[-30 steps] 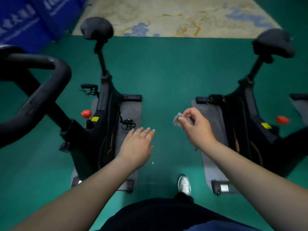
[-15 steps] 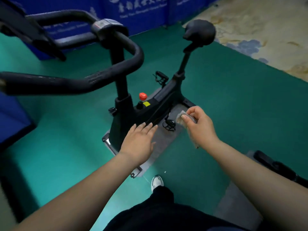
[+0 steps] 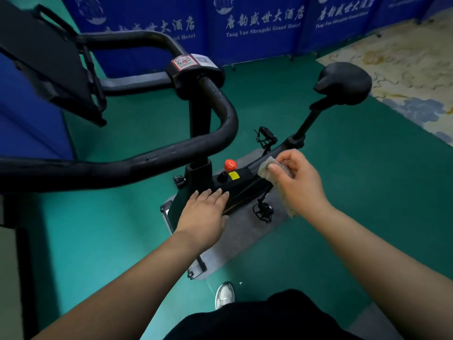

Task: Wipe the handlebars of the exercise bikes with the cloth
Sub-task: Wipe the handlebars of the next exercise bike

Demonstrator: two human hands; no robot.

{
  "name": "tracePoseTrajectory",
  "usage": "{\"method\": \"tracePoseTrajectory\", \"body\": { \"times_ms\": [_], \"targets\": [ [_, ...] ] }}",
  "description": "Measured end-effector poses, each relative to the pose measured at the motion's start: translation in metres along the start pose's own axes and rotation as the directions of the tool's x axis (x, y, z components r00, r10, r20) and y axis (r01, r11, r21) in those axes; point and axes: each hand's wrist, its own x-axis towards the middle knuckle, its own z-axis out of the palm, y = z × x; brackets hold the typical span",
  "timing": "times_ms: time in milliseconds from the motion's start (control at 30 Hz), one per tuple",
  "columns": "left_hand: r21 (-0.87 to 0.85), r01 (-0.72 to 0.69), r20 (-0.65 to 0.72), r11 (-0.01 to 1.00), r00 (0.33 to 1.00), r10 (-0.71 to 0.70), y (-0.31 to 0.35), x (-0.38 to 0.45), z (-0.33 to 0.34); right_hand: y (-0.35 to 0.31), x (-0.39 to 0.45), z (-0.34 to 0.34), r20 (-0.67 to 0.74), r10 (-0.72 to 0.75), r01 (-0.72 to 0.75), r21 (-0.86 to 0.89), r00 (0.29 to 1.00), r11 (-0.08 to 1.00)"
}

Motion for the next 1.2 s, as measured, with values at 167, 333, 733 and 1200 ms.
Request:
{"method": "tracePoseTrajectory", "body": {
  "times_ms": [167,333,733,1200],
  "targets": [
    [-0.074,0.130,-0.097,0.989,0.986,-0.137,0.006,0.015,-0.015,-0.040,0.058,-0.013,0.121,-0.213,0.202,0.101,0.969,0.974],
    [-0.153,0.307,-0.208,0.939,0.919,-0.334,0.023,0.033,-0.034,-0.093,0.104,-0.017,0.256,-0.485,0.417,0.276,0.836,0.866],
    [-0.510,0.709,-0.247,0.488,0.423,-0.872,0.071,-0.028,-0.073,-0.168,0.117,0.015,0.550,-0.745,0.479,0.573,0.377,0.665],
    [-0.809,0.536,-0.370,0.240,-0.146,-0.918,0.043,-0.117,-0.140,-0.221,0.064,0.093,0.598,-0.798,0.446,0.694,0.081,0.565]
  ]
}}
